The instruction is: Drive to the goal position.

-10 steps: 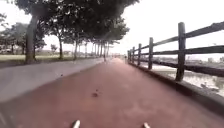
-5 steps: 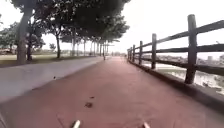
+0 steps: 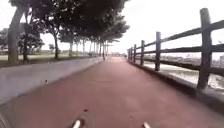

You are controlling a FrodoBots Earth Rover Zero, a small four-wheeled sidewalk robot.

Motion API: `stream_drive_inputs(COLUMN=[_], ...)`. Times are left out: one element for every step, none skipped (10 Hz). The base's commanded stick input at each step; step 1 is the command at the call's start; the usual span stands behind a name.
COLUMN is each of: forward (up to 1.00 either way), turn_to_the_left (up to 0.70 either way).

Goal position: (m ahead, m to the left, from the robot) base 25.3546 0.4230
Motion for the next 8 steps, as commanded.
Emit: stream_drive_inputs(forward=[0.7, 0.7, 0.7, 0.7, 0.7, 0.7, 0.7, 0.7], turn_to_the_left=[0.02, 0.02, 0.02, 0.02, 0.01, 0.0, 0.0, 0.0])
